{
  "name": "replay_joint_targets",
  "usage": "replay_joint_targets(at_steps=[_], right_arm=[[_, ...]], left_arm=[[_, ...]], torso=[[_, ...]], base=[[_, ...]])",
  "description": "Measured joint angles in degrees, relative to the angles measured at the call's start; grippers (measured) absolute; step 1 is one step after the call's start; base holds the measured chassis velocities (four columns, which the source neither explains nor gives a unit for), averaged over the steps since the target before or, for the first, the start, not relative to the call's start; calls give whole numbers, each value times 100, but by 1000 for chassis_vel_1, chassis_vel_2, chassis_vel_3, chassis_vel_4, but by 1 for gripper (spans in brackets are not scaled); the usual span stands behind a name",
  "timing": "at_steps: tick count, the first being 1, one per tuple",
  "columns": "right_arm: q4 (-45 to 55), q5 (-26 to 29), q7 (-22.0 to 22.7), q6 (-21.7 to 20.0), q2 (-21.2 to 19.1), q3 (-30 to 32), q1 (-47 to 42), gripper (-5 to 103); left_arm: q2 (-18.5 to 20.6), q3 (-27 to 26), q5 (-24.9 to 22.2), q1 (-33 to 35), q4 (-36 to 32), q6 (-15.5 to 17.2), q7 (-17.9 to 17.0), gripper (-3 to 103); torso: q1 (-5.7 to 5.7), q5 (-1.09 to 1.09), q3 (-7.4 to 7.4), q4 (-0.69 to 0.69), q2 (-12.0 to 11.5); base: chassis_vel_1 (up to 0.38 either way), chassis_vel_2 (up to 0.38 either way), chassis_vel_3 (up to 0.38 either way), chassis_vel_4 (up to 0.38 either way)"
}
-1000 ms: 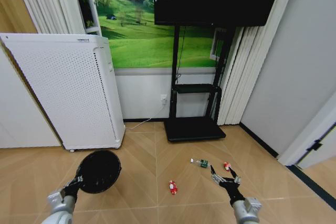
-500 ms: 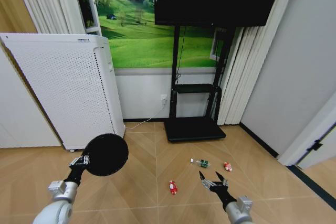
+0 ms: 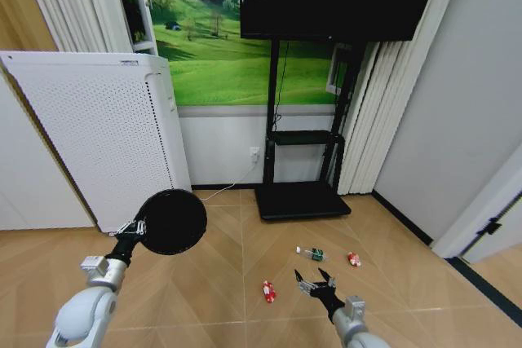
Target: Pick up the trash bin and place the garbage on the floor into it.
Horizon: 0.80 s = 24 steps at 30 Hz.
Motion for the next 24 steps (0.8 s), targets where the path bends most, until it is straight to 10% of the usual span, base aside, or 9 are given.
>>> replay_joint_targets(at_steps=[14, 24], right_arm=[[-631, -32, 57, -62, -140, -622, 232, 100], [-2394, 215, 932, -214, 171, -1718, 1061, 100]], left_arm=[[37, 443, 18, -255, 100, 39, 52, 4], [66, 1280, 203, -710, 79, 218, -78, 4]], torso=[[1, 0, 3, -1, 0], [0, 2, 1, -1, 0]], base=[[-113, 106, 110, -119], [35, -40, -37, 39]])
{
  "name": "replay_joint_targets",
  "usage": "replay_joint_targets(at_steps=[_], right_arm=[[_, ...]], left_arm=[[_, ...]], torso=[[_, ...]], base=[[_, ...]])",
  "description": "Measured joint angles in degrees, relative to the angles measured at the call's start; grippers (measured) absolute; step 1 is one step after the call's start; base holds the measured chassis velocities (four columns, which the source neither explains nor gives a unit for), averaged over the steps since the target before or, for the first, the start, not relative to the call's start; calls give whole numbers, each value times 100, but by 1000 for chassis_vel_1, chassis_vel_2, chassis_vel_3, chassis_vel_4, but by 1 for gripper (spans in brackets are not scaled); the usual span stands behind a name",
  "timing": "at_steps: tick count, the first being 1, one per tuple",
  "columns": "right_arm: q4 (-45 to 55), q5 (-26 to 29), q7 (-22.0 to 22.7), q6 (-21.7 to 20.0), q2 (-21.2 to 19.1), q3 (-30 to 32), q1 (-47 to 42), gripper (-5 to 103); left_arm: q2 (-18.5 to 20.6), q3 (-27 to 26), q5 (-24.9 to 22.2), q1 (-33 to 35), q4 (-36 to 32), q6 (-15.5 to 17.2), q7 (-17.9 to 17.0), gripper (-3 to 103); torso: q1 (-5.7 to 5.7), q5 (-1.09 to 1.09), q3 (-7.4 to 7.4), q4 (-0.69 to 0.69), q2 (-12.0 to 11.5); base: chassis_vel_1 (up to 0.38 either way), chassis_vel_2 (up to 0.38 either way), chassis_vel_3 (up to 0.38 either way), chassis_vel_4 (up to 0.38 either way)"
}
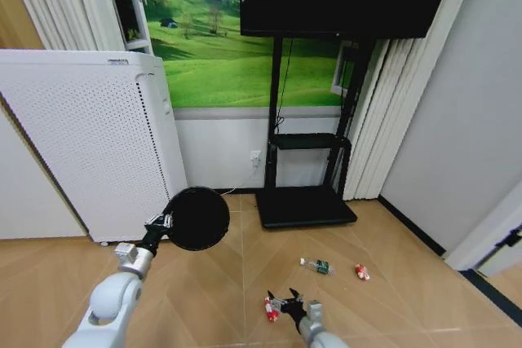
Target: Pick up the trash bin and place the garbage on the floor into it.
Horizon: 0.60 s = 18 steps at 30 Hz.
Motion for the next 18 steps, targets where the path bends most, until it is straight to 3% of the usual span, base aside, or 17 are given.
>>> replay_joint_targets(at_steps=[3, 5, 9, 11, 12, 13, 15, 18], right_arm=[[-315, 38, 217, -106, 111, -102, 237, 100], [-512, 154, 334, -398, 153, -164, 472, 100], [-585, 88, 122, -710, 62, -95, 733, 100], [-533, 33, -362, -1003, -152, -7, 886, 100], [-533, 33, -362, -1003, -152, -7, 886, 100], [-483, -12, -718, -1140, -297, 2, 969, 100], [-504, -171, -1299, -1140, -572, -83, 1103, 100], [-592, -314, -1692, -1019, -761, -302, 1205, 100]], left_arm=[[8, 83, 28, -60, 12, 23, -23, 4], [29, 126, 30, -66, 4, 47, -25, 4], [43, 126, 5, -45, -41, 62, -24, 4], [48, 83, -46, -7, -61, 66, -16, 4], [48, 83, -46, -7, -61, 66, -16, 4], [49, 52, -97, 24, -66, 71, -3, 4], [46, -18, -152, 84, -71, 75, 37, 4], [39, -65, -182, 132, -73, 75, 59, 4]], torso=[[0, -3, 0, 1, 0], [0, -1, 0, 1, 0], [0, -1, 0, 2, 0], [0, -3, 0, 1, 0], [0, -3, 0, 1, 0], [0, -2, 0, 0, 0], [0, -2, 0, 1, 0], [0, -1, 0, 1, 0]], base=[[0, 0, 0, 0], [0, 0, 0, 0], [0, 0, 0, 0], [0, 0, 0, 0], [0, 0, 0, 0], [0, 0, 0, 0], [0, 0, 0, 0], [0, 0, 0, 0]])
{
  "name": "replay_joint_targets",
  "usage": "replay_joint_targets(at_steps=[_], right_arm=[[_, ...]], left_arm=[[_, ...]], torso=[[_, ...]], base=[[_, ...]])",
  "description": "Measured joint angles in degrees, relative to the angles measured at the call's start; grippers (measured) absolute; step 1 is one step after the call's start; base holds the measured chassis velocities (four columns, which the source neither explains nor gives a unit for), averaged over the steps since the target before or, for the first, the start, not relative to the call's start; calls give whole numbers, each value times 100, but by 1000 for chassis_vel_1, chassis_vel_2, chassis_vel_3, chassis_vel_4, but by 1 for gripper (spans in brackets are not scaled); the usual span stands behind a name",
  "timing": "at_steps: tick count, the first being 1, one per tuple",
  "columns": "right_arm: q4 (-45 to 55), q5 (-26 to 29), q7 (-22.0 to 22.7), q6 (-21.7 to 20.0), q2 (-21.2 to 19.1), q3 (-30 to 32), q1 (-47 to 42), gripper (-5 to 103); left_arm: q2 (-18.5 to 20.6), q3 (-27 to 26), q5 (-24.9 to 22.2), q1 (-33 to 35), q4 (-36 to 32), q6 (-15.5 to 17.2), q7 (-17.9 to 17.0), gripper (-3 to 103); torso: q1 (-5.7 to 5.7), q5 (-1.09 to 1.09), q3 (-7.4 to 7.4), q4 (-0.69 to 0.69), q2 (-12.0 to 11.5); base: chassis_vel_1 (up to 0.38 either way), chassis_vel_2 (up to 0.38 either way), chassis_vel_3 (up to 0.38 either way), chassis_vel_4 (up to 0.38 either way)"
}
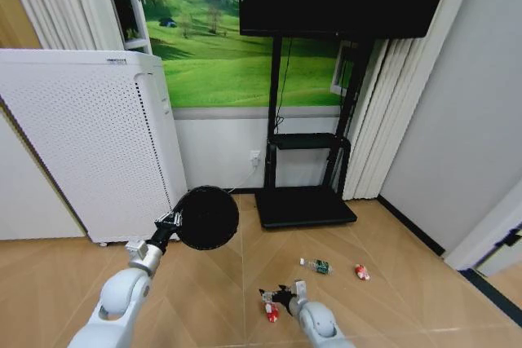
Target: Pick up the trash bin and place the garbage on the floor into it.
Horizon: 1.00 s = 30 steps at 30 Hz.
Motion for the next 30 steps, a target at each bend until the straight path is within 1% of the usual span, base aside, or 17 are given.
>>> replay_joint_targets(at_steps=[1, 3, 4, 6, 9, 11, 14, 16, 18, 21, 25, 30], right_arm=[[0, 0, 0, 0, 0, 0, 0, 100], [-151, -153, -350, 262, -131, -240, 118, 100], [-151, -153, -350, 262, -131, -240, 118, 100], [-391, -335, -546, 480, -175, -487, 320, 100], [-597, -364, -540, 515, -161, -631, 487, 100], [-884, -386, -433, 513, -102, -718, 644, 100], [-1094, -428, -401, 513, -81, -743, 729, 100], [-1185, -444, -400, 525, -83, -748, 762, 100], [-1326, -548, -498, 635, -137, -745, 798, 100], [-1375, -656, -591, 681, -192, -699, 801, 100], [-1374, -670, -593, 672, -242, -615, 736, 100], [-1445, -540, -468, 689, -210, -546, 615, 100]], left_arm=[[0, 0, 0, 0, 0, 0, 0, 4], [0, -24, -34, 47, -24, 3, 11, 4], [0, -24, -34, 47, -24, 3, 11, 4], [1, -39, -53, 92, -66, 18, 17, 4], [-7, -58, -52, 134, -92, 27, 18, 4], [-29, -78, -51, 195, -128, 28, 17, 4], [-38, -108, -50, 248, -165, 32, 17, 4], [-43, -138, -51, 275, -185, 32, 17, 4], [-47, -187, -62, 316, -208, 40, 17, 4], [-54, -209, -87, 339, -235, 54, 17, 4], [-60, -229, -117, 345, -267, 83, 18, 4], [-58, -259, -135, 344, -269, 104, 16, 4]], torso=[[0, 0, 0, 0, 0], [0, -1, 0, -1, 0], [0, -1, 0, -1, 0], [0, 0, 0, 0, 0], [0, -1, 0, 0, 0], [0, -1, 0, 0, 0], [0, -1, 0, 0, 0], [0, -1, 0, 0, 0], [0, -1, 0, 0, 0], [0, -1, 0, 0, 0], [0, -1, 0, -1, 0], [0, -1, 0, -1, 0]], base=[[0, 0, 0, 0], [0, 0, 0, 0], [0, 0, 0, 0], [0, 0, 0, 0], [0, 0, 0, 0], [0, 0, 0, 0], [0, 0, 0, 0], [0, 0, 0, 0], [0, 0, 0, 0], [0, 0, 0, 0], [0, 0, 0, 0], [0, 0, 0, 0]])
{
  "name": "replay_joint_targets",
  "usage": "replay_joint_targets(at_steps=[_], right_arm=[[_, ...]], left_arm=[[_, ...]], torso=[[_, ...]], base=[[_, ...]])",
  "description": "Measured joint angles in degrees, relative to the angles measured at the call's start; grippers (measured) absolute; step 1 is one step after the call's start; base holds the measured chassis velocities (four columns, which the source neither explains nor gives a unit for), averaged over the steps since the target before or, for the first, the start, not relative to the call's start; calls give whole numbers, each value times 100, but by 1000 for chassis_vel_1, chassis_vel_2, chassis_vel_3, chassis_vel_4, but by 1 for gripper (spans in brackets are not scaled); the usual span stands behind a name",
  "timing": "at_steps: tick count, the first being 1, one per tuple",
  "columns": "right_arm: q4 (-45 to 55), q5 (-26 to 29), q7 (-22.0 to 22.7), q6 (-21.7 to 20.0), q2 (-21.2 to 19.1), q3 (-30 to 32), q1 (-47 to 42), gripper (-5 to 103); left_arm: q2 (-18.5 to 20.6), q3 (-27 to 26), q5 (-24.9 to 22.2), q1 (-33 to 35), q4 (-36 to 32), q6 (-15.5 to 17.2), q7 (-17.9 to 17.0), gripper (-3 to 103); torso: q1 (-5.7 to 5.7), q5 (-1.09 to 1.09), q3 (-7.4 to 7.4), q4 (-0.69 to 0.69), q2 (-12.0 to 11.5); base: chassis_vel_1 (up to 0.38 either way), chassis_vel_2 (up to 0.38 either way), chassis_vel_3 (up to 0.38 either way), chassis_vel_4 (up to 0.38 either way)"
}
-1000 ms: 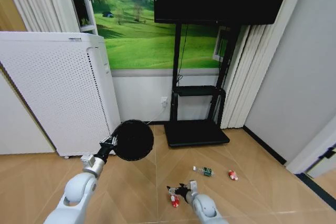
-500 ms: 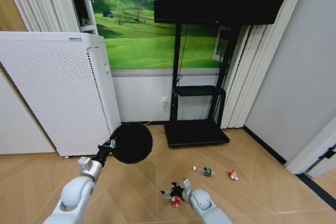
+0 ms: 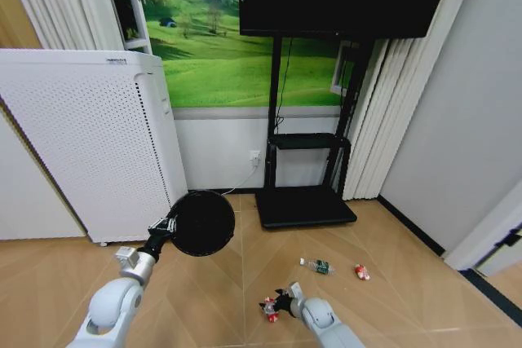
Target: Pick up the trash bin and place the garbage on the floor into it.
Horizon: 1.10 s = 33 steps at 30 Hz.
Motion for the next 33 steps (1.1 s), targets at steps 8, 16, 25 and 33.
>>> replay_joint_targets(at_steps=[8, 16, 25, 33], right_arm=[[-81, 46, 166, 8, 91, 56, -81, 100], [-204, -135, 308, 109, 161, 64, -160, 100], [-350, -295, 454, 225, 192, 54, -160, 80], [-363, -335, 466, 312, 191, 36, -171, 53]], left_arm=[[-25, -9, 0, 22, 0, 8, 0, 4], [-19, -30, -42, -9, 18, 11, 16, 4], [-23, -36, -67, -40, 83, 3, 73, 4], [-27, -67, -86, -82, 125, -3, 81, 4]], torso=[[0, 0, 0, 0, 0], [0, 0, 0, 0, 0], [0, 0, 0, 0, 0], [0, 0, 0, 0, 0]], base=[[0, 0, 0, 0], [0, 0, 0, 0], [0, 0, 0, 0], [0, 0, 0, 0]])
